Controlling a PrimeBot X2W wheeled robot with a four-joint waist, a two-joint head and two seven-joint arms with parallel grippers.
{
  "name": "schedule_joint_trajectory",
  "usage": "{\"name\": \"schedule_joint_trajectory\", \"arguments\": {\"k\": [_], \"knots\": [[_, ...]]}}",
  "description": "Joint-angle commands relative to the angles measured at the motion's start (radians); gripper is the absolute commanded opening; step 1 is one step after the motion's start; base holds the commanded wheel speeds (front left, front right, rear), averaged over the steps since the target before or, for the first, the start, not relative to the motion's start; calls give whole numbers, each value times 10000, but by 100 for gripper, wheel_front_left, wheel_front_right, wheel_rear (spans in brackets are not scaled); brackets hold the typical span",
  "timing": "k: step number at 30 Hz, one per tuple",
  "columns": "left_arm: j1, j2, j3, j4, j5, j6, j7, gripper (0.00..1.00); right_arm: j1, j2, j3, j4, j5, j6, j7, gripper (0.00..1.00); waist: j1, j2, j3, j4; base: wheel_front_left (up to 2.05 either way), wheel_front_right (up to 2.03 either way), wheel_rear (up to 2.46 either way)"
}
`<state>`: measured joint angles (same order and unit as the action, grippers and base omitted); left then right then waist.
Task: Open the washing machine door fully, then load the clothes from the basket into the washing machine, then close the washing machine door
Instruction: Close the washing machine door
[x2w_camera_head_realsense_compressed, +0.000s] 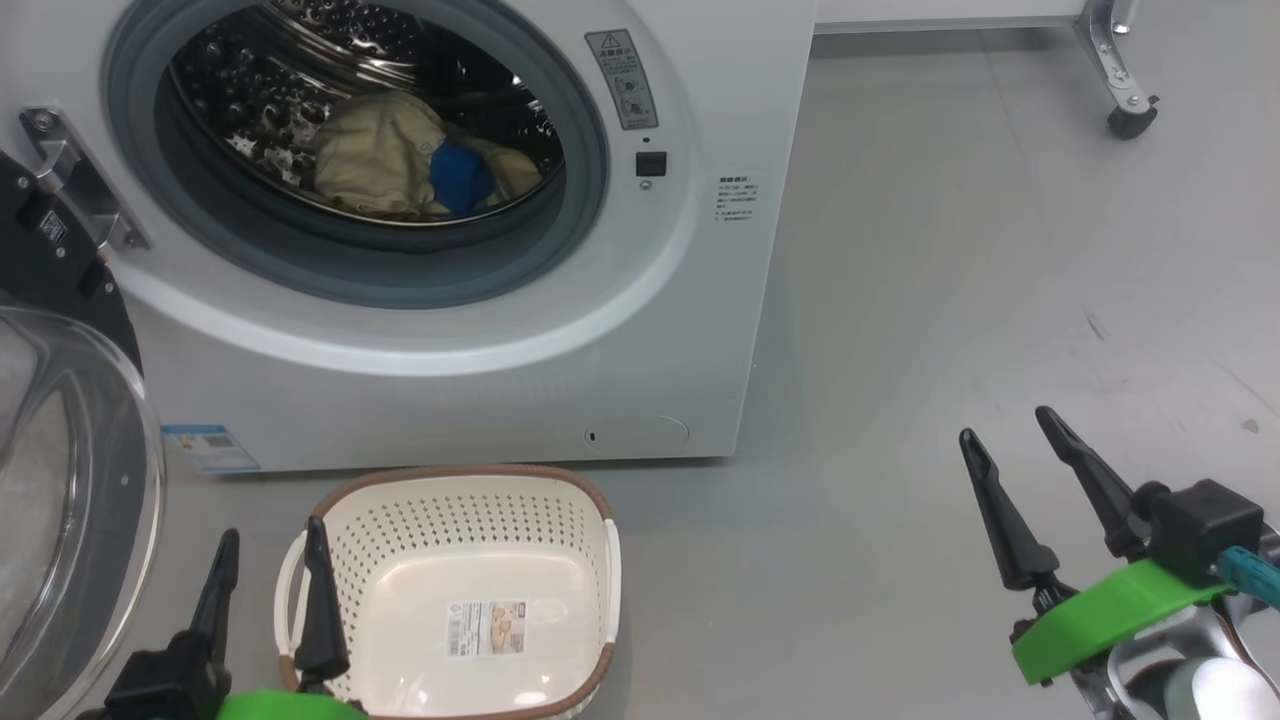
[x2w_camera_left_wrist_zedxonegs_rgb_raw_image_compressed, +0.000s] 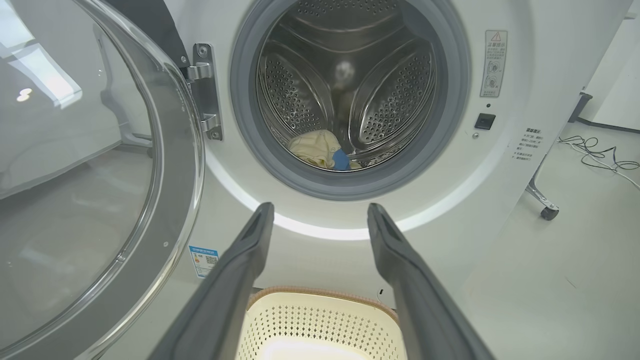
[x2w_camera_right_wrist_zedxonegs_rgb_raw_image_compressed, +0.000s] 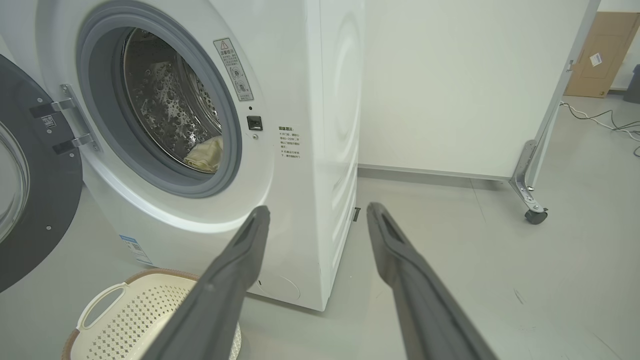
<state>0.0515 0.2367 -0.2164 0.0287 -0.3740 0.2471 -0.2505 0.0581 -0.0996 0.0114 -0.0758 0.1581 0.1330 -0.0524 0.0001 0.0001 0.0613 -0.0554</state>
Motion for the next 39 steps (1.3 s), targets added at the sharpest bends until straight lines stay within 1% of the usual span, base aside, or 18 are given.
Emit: {"name": "schedule_joint_trajectory", "arguments": {"k": [1,6,12,24,29,34,39], "knots": [[-319,226,352,-329,3,616,-74,100,-155,-162,185,-396,-23,-23,37,100,-1,-1,7,11,0,0,0],[-332,256,333,-336,45,626,-79,100,-142,-149,198,-411,-12,-23,33,100,-1,-1,34,40,-25,25,0],[-338,262,327,-334,64,658,-85,100,-144,-145,171,-419,-8,-23,16,100,-1,-1,62,60,-102,97,5],[-456,301,286,-289,103,643,-93,100,-163,-105,140,-398,-14,-23,11,100,-1,-1,107,128,-196,191,4],[-465,316,268,-247,127,636,-96,100,-169,-98,129,-378,-11,-23,6,100,-1,-1,90,183,-144,144,0],[-465,329,249,-239,136,624,-99,100,-169,-83,135,-369,-11,-23,-4,100,-1,-1,58,225,-76,76,0],[-470,340,228,-289,152,622,-102,100,-164,-69,107,-362,-13,-23,-18,100,-1,-1,72,296,-6,6,0]]}}
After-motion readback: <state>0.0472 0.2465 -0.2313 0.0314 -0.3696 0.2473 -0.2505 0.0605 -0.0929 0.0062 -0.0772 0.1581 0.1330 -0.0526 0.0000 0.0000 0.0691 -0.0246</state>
